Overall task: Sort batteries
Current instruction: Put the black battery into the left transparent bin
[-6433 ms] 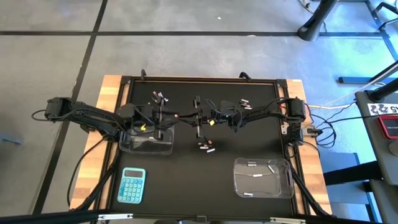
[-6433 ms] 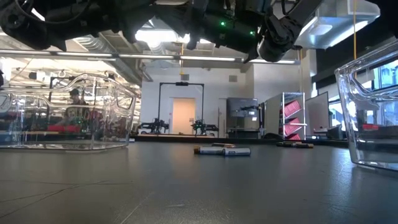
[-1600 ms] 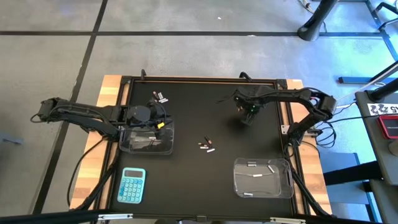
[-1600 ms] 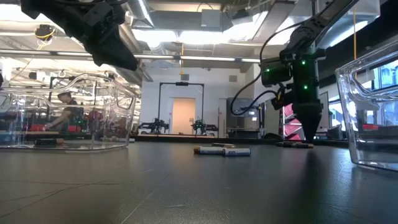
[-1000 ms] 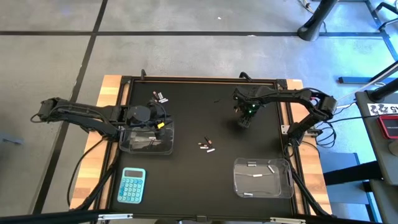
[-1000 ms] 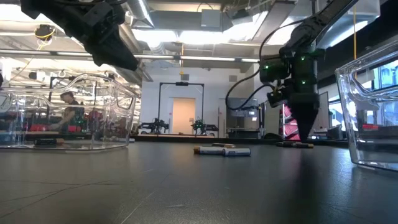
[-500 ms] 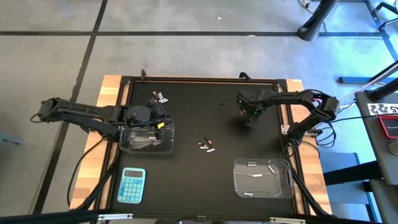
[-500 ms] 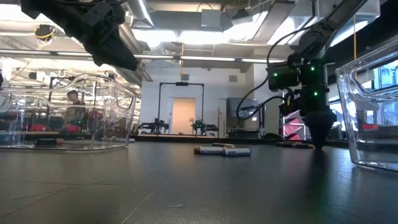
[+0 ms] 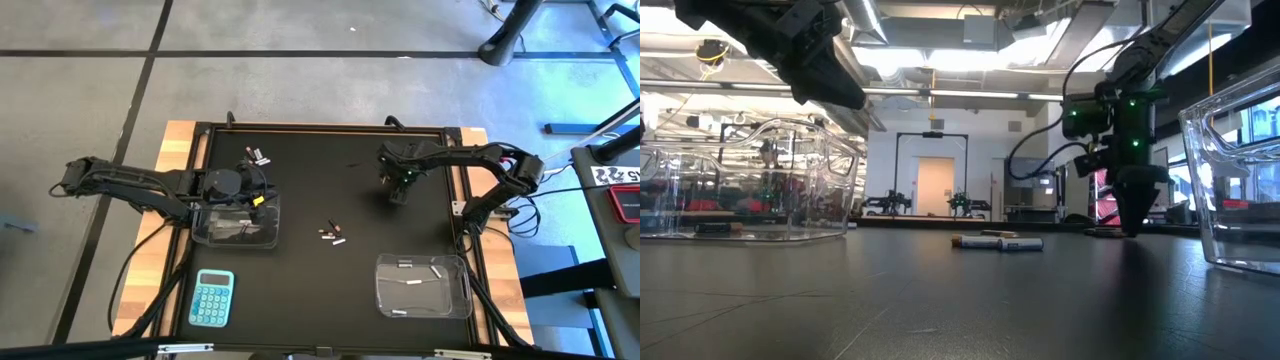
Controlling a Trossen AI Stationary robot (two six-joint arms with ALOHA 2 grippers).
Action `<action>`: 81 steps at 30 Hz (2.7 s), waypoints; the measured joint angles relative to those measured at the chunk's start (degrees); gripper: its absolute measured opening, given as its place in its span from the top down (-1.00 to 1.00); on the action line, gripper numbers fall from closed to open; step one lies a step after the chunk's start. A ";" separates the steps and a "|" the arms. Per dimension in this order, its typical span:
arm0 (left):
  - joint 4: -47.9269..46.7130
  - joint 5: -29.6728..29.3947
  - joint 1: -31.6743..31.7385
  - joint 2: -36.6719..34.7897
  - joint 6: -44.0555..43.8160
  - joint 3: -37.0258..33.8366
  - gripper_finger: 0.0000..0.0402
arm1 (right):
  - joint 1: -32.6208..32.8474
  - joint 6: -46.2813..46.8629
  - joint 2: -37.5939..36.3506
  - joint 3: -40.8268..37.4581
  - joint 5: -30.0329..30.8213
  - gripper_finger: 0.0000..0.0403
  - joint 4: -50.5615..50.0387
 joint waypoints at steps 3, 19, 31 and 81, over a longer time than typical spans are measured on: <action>0.01 0.02 0.00 0.00 0.00 0.00 0.37 | 0.00 -0.46 0.00 0.62 -0.05 0.01 0.16; 0.66 0.00 0.09 0.00 0.15 0.00 0.37 | -0.05 -1.49 0.28 -1.13 -0.88 0.02 8.83; 1.17 0.00 0.11 -0.02 0.42 0.00 0.37 | 0.04 1.41 1.80 -4.17 -4.51 0.88 13.78; 64.22 15.44 0.13 25.69 15.98 -0.61 0.14 | 28.13 6.18 3.13 -1.17 -8.71 0.94 92.48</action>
